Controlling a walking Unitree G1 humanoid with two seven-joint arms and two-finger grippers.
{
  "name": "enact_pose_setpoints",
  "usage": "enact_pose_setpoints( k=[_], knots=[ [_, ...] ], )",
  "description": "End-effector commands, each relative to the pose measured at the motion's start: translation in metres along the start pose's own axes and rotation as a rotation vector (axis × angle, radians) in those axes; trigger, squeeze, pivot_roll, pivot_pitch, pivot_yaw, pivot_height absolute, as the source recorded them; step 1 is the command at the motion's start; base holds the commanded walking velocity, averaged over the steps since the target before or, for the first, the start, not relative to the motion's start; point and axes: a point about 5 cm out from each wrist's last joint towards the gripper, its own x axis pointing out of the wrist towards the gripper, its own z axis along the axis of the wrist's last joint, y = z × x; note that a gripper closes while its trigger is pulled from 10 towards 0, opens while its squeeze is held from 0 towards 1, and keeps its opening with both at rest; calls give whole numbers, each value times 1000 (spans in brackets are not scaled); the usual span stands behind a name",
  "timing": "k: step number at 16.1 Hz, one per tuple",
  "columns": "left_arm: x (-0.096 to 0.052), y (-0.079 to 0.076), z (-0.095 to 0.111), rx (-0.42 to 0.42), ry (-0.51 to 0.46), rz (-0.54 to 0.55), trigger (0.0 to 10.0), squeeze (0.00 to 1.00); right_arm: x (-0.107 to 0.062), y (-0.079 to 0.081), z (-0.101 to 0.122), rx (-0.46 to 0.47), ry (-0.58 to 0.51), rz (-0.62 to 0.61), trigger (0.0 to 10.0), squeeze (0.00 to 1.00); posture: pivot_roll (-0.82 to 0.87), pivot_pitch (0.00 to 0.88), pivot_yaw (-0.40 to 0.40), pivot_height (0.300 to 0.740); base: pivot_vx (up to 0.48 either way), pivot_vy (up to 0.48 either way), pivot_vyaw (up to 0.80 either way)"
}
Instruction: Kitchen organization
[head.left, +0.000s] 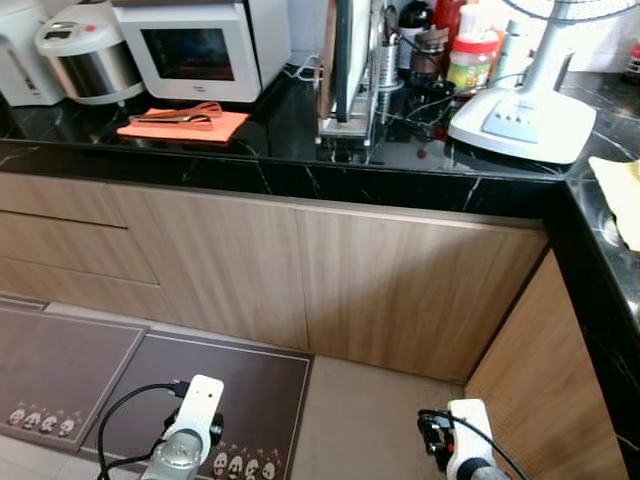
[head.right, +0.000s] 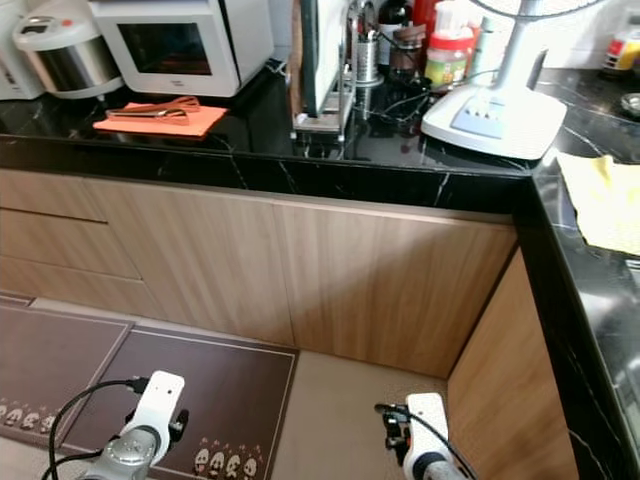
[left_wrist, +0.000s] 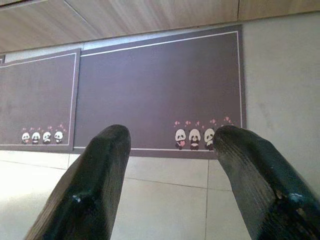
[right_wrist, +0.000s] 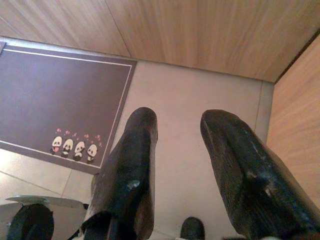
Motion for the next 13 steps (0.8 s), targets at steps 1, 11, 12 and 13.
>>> enact_pose_setpoints(
  k=[1,11,12,13],
  knots=[
    [-1,1,-6,10,28,-7,10000,0,1,3,-4,16,12,-8,10000,0,-165,0,75,740,0,0,0],
    [-8,-2,-34,35,192,-110,10000,0,-3,-6,-29,77,115,-105,10000,0,-148,0,70,740,0,0,0],
    [-10,-4,-42,100,243,-131,10000,0,-4,-7,-30,92,118,-119,10000,0,-146,0,69,740,0,0,0],
    [-10,-2,-44,88,254,-115,10000,0,-4,-8,-30,91,121,-123,10000,0,-146,0,69,740,0,0,0]
  ],
)
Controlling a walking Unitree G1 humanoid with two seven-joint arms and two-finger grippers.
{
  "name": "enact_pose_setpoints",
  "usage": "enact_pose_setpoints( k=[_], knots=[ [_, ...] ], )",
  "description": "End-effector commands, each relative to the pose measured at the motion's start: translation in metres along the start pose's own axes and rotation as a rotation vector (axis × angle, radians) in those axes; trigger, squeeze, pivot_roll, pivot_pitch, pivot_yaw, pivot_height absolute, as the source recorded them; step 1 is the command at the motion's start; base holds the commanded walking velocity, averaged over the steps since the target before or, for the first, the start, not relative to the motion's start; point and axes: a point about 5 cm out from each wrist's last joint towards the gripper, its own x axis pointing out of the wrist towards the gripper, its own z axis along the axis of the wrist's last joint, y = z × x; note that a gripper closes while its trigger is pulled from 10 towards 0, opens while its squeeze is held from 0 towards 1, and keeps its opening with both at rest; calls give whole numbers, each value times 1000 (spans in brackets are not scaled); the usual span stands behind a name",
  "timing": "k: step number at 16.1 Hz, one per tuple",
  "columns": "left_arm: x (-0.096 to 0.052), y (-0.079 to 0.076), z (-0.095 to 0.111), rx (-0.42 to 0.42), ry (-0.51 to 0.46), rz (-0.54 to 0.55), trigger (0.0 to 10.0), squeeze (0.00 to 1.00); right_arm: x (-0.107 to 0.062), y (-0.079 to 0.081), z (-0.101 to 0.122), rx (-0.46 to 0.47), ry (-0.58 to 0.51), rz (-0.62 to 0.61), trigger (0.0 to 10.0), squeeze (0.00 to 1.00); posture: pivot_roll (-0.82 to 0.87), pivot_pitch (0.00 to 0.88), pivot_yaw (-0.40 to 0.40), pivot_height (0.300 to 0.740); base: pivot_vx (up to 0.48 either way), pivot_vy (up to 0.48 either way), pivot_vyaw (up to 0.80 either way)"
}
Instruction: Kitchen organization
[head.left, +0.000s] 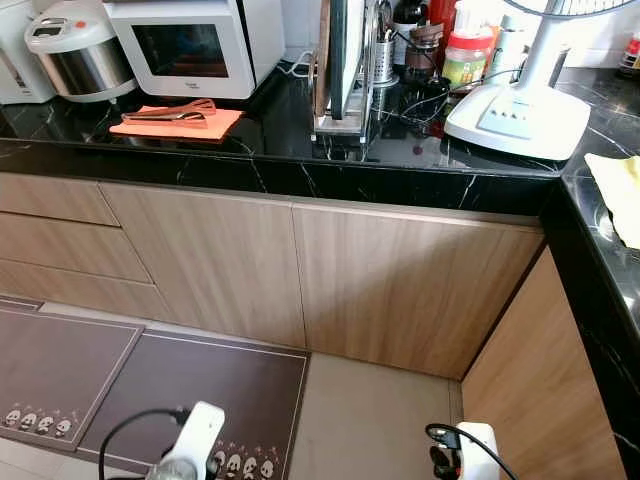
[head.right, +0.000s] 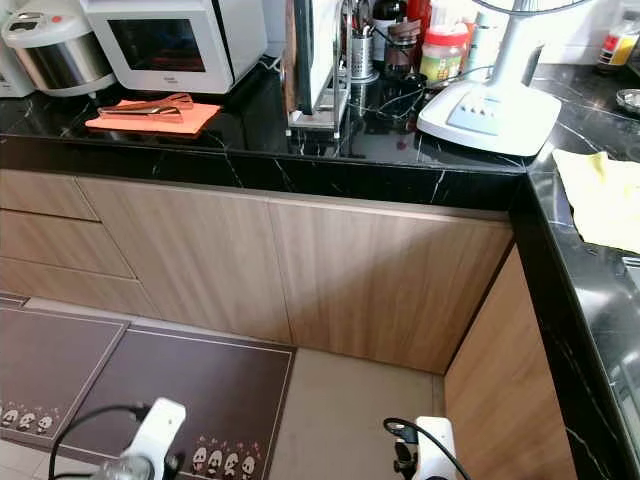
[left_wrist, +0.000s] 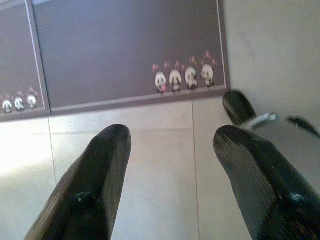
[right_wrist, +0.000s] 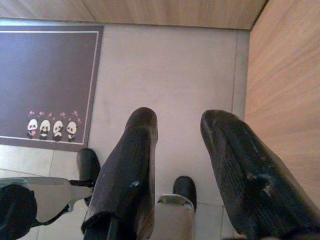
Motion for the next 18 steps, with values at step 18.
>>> enact_pose_setpoints(
  k=[18],
  knots=[
    [-1,-17,-5,167,3,-148,10000,0,0,4,-5,36,12,-13,10000,0,-147,0,79,740,0,0,0]
  ],
)
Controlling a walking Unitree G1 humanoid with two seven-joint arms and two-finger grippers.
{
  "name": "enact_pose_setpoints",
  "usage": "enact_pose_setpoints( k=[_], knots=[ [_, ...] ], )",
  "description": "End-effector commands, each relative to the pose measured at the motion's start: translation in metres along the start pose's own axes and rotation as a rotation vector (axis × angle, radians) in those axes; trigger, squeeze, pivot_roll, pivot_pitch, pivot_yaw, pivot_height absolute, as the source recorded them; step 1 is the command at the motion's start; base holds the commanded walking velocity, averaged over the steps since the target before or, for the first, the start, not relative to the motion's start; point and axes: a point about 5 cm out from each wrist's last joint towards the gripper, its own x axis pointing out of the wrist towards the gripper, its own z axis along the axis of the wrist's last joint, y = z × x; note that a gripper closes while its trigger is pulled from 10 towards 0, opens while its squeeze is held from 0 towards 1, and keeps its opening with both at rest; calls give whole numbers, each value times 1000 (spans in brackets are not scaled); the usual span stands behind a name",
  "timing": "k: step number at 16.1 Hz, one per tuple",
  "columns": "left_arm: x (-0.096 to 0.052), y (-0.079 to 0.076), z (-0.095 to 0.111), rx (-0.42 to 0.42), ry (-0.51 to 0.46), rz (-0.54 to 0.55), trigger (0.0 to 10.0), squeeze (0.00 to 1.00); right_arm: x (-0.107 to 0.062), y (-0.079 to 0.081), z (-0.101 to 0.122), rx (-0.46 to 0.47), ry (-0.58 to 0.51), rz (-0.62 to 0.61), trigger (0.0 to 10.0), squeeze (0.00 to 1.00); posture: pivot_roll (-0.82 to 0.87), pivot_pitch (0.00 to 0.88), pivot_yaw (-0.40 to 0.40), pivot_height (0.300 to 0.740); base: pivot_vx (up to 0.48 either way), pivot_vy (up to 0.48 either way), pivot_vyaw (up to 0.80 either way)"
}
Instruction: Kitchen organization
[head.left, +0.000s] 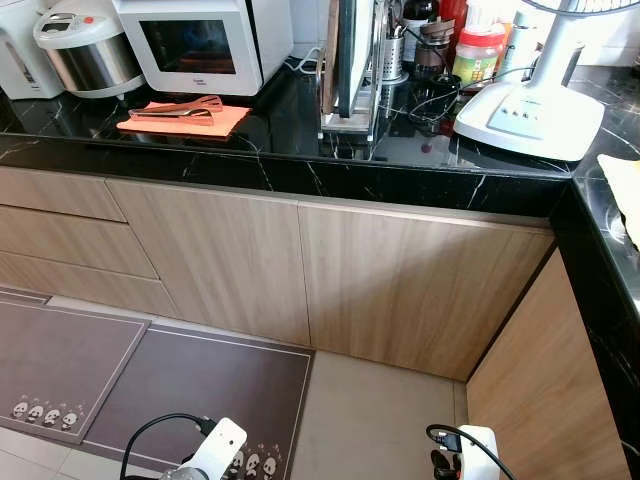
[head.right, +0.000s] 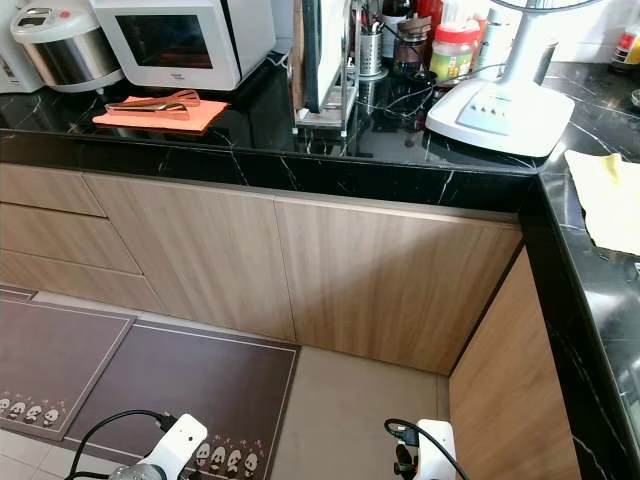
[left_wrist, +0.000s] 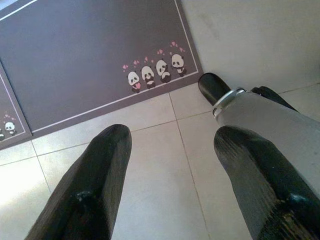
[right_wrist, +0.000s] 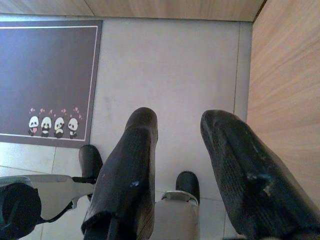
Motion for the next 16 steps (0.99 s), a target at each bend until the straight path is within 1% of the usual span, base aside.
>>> enact_pose_setpoints(
  k=[1,5,8,16],
  knots=[
    [-1,4,-6,-17,17,9,10000,0,0,2,-1,9,-4,0,10000,0,-147,0,79,740,0,0,0],
    [-1,6,-4,-19,18,20,10000,0,1,1,4,24,-19,-5,10000,0,-144,0,78,740,0,0,0],
    [-1,7,-4,-39,14,29,10000,0,2,0,7,26,-24,-7,10000,0,-139,0,77,740,0,294,0],
    [-2,11,-3,-46,11,40,10000,0,4,5,10,25,-24,8,10000,0,-133,0,83,740,0,0,0]
  ],
)
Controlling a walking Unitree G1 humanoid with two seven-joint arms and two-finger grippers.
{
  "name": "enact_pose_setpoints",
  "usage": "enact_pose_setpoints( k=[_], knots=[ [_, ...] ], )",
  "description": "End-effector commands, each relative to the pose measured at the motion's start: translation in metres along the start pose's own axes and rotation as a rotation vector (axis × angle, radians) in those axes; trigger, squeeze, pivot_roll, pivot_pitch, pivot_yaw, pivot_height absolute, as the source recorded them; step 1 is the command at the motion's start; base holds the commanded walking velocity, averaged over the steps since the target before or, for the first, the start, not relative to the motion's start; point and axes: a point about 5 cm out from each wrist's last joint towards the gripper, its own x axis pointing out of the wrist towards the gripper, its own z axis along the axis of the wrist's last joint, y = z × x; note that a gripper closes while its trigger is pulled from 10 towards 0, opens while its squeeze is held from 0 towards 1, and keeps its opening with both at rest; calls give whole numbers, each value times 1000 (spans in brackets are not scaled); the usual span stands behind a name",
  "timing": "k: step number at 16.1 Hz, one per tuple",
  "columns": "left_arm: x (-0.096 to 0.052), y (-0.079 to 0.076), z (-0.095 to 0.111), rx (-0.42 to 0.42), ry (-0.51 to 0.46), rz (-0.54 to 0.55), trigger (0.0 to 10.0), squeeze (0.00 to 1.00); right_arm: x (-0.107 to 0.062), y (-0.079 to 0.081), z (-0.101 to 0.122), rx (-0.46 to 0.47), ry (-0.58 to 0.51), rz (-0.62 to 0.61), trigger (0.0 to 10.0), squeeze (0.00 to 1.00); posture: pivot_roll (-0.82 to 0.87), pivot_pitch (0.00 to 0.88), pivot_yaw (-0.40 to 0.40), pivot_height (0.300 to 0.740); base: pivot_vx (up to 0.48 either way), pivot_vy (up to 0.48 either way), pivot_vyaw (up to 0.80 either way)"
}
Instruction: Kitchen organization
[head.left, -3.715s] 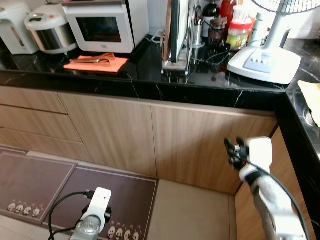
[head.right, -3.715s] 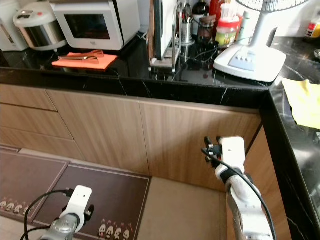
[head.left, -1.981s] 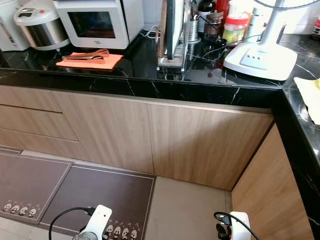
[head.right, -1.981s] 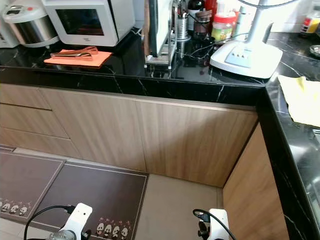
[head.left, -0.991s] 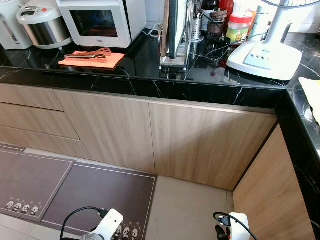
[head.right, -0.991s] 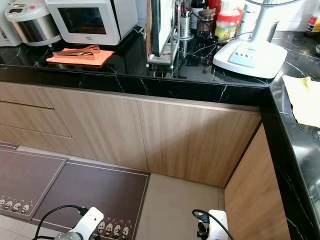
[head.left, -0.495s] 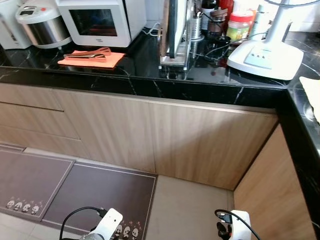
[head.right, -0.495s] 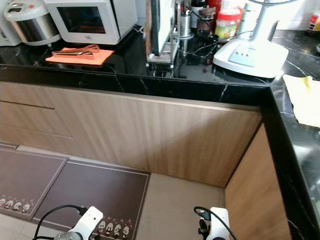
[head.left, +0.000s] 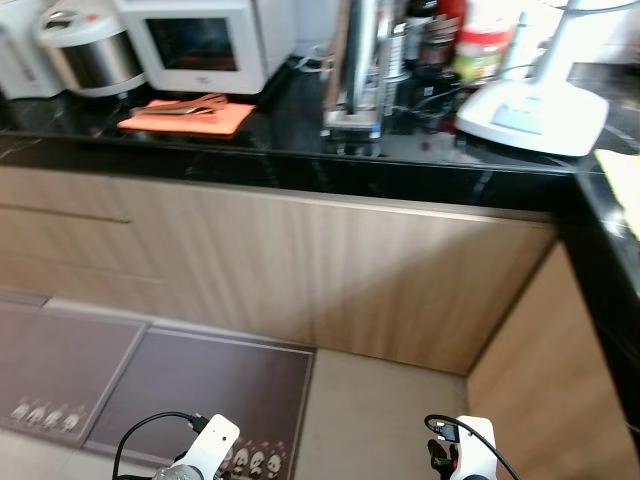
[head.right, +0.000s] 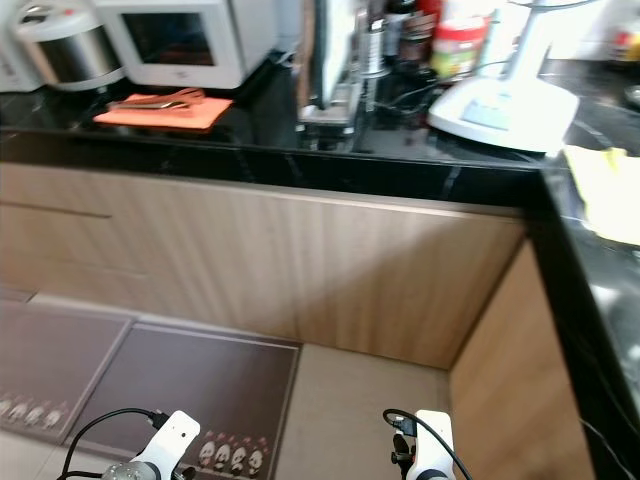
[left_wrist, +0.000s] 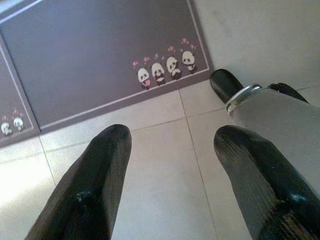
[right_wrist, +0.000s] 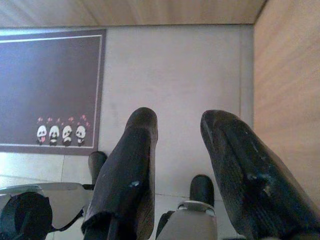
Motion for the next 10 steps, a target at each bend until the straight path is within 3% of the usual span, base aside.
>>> enact_pose_setpoints(
  k=[1,10],
  knots=[
    [0,2,-1,-17,9,5,10000,0,0,1,-1,9,5,-3,10000,0,-132,0,85,740,0,315,0],
    [0,3,1,-22,2,10,10000,0,-1,1,-4,10,13,1,10000,0,-130,0,85,740,0,287,0]
  ],
)
